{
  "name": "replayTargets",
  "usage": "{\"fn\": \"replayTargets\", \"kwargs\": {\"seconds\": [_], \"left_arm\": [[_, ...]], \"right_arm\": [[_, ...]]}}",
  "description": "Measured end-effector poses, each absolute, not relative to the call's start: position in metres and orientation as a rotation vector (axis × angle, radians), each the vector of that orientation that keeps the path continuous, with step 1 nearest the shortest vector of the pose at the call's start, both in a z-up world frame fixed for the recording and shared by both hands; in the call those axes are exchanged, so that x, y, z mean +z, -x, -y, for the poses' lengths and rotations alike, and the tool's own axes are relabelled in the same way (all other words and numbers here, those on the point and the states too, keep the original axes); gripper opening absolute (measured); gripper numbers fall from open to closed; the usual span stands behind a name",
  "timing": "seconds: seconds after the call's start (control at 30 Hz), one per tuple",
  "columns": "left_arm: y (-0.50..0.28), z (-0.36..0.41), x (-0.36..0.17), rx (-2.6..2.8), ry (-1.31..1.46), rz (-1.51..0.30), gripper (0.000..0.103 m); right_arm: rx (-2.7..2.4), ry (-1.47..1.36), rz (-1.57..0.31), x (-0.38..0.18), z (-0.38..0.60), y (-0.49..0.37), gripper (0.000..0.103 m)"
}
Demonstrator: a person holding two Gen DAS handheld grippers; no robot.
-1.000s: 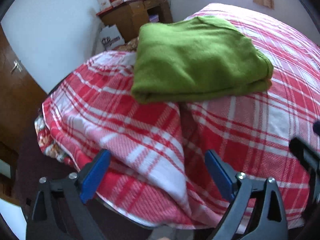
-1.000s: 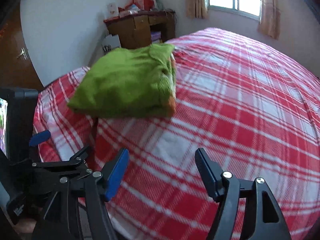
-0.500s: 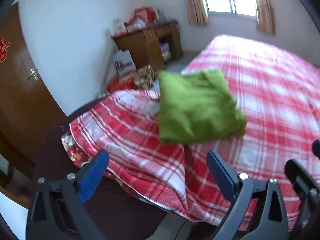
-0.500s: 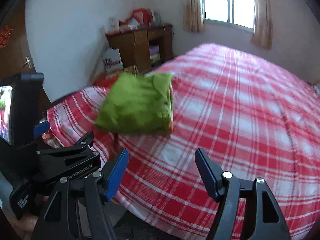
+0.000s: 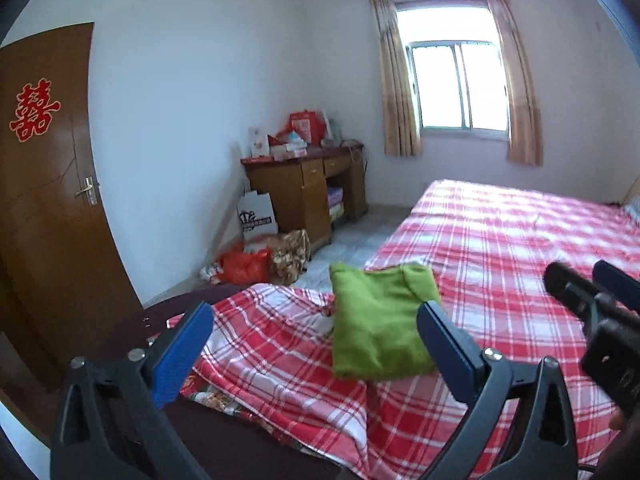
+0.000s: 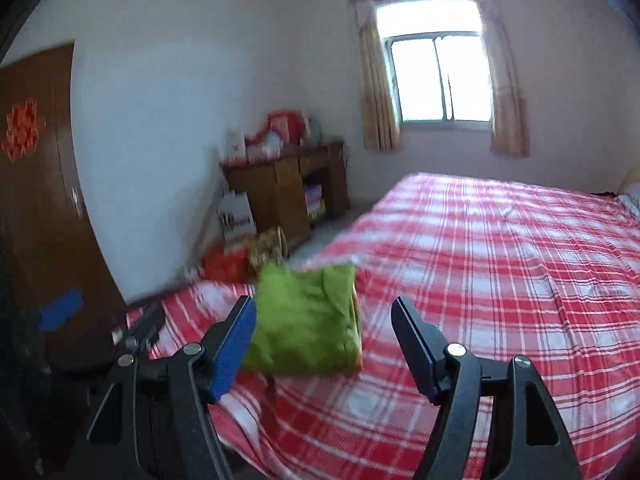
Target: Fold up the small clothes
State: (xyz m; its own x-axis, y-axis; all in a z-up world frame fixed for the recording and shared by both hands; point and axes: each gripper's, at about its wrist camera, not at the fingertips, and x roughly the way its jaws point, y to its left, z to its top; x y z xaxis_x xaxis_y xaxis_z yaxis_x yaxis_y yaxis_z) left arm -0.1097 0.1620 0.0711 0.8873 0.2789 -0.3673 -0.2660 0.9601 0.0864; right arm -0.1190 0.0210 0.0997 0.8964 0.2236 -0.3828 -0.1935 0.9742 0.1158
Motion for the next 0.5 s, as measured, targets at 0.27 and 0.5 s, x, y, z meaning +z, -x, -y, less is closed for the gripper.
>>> {"fn": "replayTargets", "kwargs": {"seconds": [0.27, 0.5], "left_arm": [[0.111, -0.153, 0.069, 0.286, -0.054, -0.387, 0.103], [0.111, -0.147, 0.068, 0.279, -0.078, -0.387, 0.103]], "right_arm": [[0.161, -0.113, -0.315, 0.101, -0.011, 0.137, 0.079], [0.149, -0.145, -0.347, 0.096, -0.004, 0.134, 0.080]]}}
